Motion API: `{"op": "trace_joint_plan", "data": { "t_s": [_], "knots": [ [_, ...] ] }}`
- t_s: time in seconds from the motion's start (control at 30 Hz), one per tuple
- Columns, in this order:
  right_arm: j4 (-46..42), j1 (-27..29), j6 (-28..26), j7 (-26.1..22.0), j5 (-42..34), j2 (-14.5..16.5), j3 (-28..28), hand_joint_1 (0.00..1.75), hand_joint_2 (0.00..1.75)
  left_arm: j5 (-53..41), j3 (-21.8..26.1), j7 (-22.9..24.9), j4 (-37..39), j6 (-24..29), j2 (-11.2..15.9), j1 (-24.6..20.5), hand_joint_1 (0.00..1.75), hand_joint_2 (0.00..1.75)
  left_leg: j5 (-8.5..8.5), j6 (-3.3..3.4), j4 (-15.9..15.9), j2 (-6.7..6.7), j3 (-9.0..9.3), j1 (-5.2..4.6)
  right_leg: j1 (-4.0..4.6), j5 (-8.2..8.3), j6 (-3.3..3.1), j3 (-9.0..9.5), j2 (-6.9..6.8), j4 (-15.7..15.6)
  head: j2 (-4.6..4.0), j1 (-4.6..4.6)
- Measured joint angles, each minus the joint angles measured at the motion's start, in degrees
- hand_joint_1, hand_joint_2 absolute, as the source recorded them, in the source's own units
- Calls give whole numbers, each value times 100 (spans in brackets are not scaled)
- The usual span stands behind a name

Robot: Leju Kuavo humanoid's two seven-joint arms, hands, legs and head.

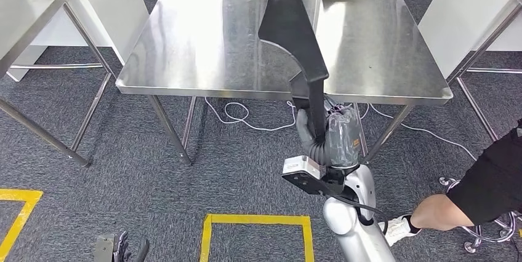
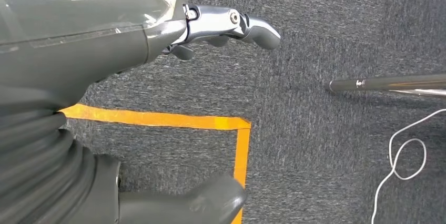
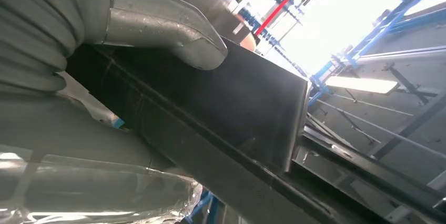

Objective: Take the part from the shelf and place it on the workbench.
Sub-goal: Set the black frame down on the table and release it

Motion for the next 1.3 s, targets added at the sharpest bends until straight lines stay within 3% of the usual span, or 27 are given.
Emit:
{"op": "trace_joint_plan", "data": {
  "t_s": [0.03, 0.1, 0.17, 0.27, 0.33, 0.43, 0.5, 0.53, 0.6, 0.63, 0.7, 0.77, 0.83, 0.87, 0.93, 1.0, 1.03, 1.07, 1.13, 1.2, 1.3],
  "knots": [
    [23, -33, -18, 35, 63, -9, 22, 175, 175, 0, -1, 1, 0, 2, -2, 0, 0, 175, 157, -14, -185, 2, -20, 21, -7, -47, 19, 57, 9, 1, 0, 0],
    [67, -107, -35, 79, 130, -25, 56, 175, 175, 0, -1, 5, 1, 5, -3, -2, 0, 175, 728, -12, -840, 6, 106, 41, -18, -151, 70, 185, 17, 2, 0, 2],
    [108, -196, -47, 104, 149, -43, 87, 175, 175, 0, -1, 17, 6, 8, -3, -10, 0, 175, 1007, 45, -1270, 11, 185, 10, -13, -224, 135, 256, 23, -7, 0, 5],
    [150, -271, -77, 123, 153, -77, 130, 175, 175, 10, -3, 25, 8, 16, -3, -26, 0, 175, 1042, 225, -1392, 2, 260, -41, 14, -226, 265, 279, 24, 64, 0, -3],
    [165, -300, -94, 127, 152, -96, 146, 175, 175, 15, -8, 23, 8, 19, -6, -47, 0, 175, 1046, 302, -1464, -4, 410, -27, 14, -251, 300, 156, 13, 347, 0, 2],
    [196, -343, -102, 131, 152, -124, 164, 175, 175, 16, -25, 21, 8, 19, -7, -75, 0, 175, 983, 354, -1493, -13, 517, -25, -22, -501, 325, -489, 6, 1294, 0, 11],
    [228, -338, -102, 131, 152, -152, 172, 175, 175, 16, -32, 22, 8, 19, -8, -72, 0, 175, 909, 350, -1492, -25, 575, -29, -47, -642, 366, -845, 6, 1590, 0, 13],
    [242, -336, -102, 131, 152, -164, 176, 175, 175, 16, -33, 23, 8, 19, -8, -69, 0, 175, 865, 339, -1491, -33, 623, -30, -62, -577, 406, -879, 5, 1457, 0, 15],
    [258, -337, -102, 132, 152, -180, 187, 175, 175, 16, -36, 23, 9, 19, -9, -68, 0, 175, 759, 299, -1492, -43, 739, -31, -99, -131, 517, -706, -15, 737, 0, 21],
    [268, -339, -103, 135, 150, -185, 194, 175, 175, 16, -36, 25, 9, 20, -9, -69, 0, 175, 697, 267, -1486, -43, 799, -39, -102, 91, 529, -610, -38, 374, 0, 24],
    [298, -348, -105, 150, 144, -189, 208, 175, 175, 20, -36, 29, 9, 23, -6, -78, 0, 175, 592, 194, -1494, -34, 854, -55, -85, 320, 438, -472, -75, 5, 0, 20],
    [325, -375, -111, 175, 132, -184, 217, 175, 175, 25, -36, 32, 8, 27, -2, -88, 0, 175, 538, 138, -1472, -19, 888, -35, -77, 294, 293, -392, -67, -23, 0, 11],
    [338, -419, -117, 197, 122, -174, 222, 175, 175, 24, -37, 29, 8, 28, -9, -92, 0, 175, 517, 102, -1208, -6, 805, 7, -86, 239, 183, -287, -48, -44, 0, 6],
    [345, -440, -120, 204, 120, -167, 229, 175, 175, 24, -39, 27, 8, 27, -14, -93, 0, 175, 472, 81, -921, -1, 645, 19, -86, 201, 127, -221, -43, -52, 0, 4],
    [371, -460, -124, 213, 119, -154, 255, 175, 175, 24, -43, 24, 8, 26, -15, -81, 0, 175, 252, 34, -145, 1, 134, 25, -72, 108, 59, -115, -40, -58, 0, 3],
    [406, -454, -126, 221, 119, -146, 277, 175, 175, 27, -43, 23, 8, 28, -7, -58, 0, 175, 62, 8, 295, 1, -312, 24, -59, 4, 49, 2, -22, -58, 0, 3],
    [425, -454, -127, 225, 119, -145, 279, 175, 175, 29, -42, 23, 8, 29, -3, -52, 0, 175, 121, 17, 223, 1, -392, 22, -55, -52, 53, 74, -12, -58, 0, 2],
    [443, -460, -127, 229, 117, -145, 281, 175, 175, 31, -43, 23, 8, 30, 1, -48, 0, 175, 308, 39, -20, 1, -391, 18, -51, -116, 61, 160, -4, -58, 0, 3],
    [481, -497, -128, 238, 113, -145, 290, 175, 175, 34, -43, 23, 9, 30, 16, -45, 0, 175, 918, 122, -796, 3, -233, -23, -36, -240, 90, 307, 6, -58, 0, 3],
    [526, -536, -139, 264, 105, -143, 304, 175, 175, 35, -41, 26, 10, 30, 42, -41, 0, 175, 1270, 211, -1297, -28, -113, -76, -4, -345, 150, 384, 28, -68, 0, 1],
    [566, -572, -163, 329, 108, -140, 314, 175, 175, 35, -39, 26, 9, 30, 57, -44, 0, 175, 1306, 297, -1439, -56, 18, -84, 45, -405, 237, 425, 39, 21, 0, 7]
  ]
}}
